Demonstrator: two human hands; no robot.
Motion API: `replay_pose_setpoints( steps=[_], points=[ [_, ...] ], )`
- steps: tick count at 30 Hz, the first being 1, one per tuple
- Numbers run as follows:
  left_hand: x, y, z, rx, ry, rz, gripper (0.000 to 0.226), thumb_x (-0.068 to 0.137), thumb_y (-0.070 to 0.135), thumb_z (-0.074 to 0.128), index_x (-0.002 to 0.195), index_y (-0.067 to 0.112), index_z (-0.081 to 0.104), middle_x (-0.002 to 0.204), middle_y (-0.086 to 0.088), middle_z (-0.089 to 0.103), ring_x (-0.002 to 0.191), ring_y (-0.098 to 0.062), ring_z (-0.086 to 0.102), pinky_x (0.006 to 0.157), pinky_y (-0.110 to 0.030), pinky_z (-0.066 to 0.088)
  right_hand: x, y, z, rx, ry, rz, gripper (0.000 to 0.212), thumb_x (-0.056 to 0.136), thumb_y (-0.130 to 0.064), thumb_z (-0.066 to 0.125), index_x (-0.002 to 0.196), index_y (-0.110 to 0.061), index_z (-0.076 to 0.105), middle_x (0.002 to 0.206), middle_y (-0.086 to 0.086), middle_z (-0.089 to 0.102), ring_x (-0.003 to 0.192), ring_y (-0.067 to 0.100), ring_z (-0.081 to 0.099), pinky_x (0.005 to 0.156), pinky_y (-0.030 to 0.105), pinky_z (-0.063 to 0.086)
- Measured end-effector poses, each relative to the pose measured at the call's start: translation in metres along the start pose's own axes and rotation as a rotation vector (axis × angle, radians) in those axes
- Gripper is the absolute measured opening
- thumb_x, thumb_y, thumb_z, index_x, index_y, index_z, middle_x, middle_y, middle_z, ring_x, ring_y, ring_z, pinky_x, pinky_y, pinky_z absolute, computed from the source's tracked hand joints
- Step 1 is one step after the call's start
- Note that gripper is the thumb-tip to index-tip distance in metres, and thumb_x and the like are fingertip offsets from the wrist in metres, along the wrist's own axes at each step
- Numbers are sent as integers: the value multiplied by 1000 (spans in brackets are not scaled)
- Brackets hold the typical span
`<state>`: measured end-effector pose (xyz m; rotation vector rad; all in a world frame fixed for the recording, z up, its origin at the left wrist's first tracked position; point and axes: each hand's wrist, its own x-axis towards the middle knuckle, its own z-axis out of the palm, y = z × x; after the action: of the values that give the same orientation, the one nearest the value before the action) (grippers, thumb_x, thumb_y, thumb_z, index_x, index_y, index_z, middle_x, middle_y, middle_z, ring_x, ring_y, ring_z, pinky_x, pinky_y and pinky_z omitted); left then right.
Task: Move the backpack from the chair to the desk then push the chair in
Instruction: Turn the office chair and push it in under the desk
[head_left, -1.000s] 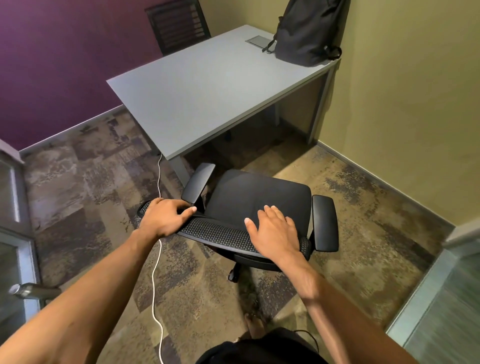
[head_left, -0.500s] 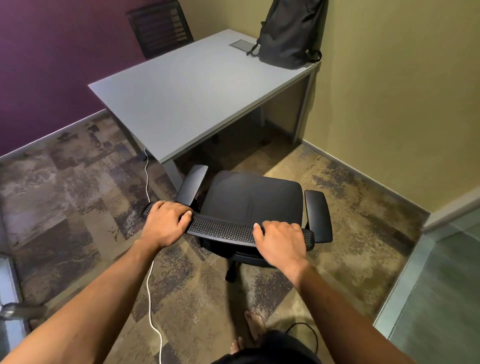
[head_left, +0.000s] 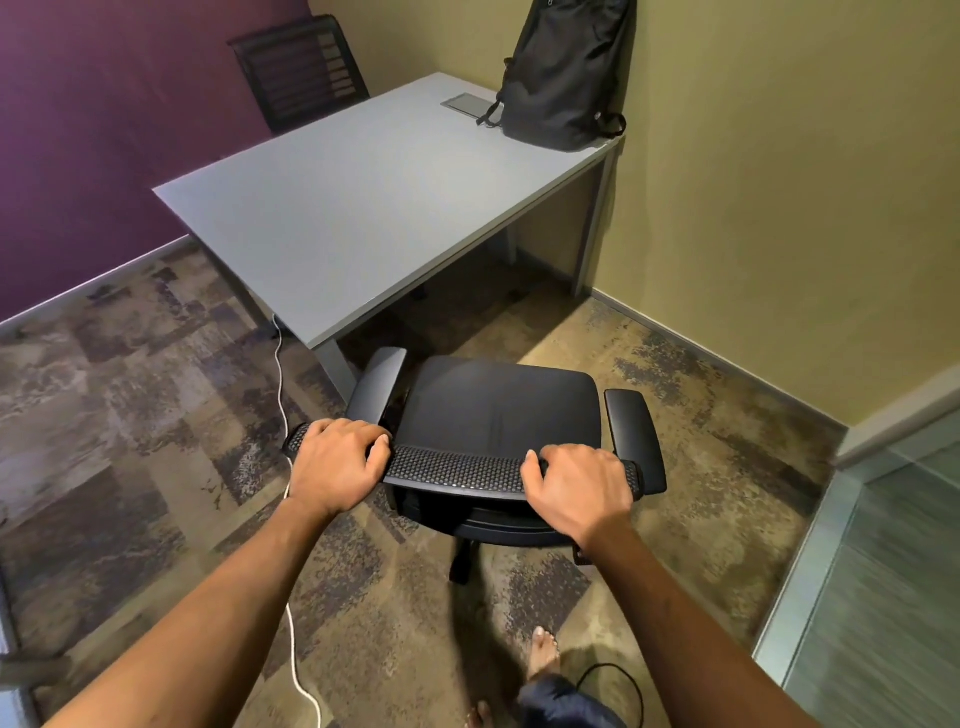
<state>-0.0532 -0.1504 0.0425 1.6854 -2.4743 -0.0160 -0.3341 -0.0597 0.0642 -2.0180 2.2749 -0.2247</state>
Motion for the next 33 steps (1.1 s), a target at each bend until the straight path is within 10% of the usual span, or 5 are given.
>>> replay_pose_setpoints(
  steps=[33],
  points=[
    [200,127,26,-21,16,-382,40,93,38,30,71,26,61,78,1,69,79,-24,64,80,-40,41,289,155,-26,49,22,-194,43,93,-45,42,76,-19,72,66,3,64,69,24,58,74,34,45]
  ],
)
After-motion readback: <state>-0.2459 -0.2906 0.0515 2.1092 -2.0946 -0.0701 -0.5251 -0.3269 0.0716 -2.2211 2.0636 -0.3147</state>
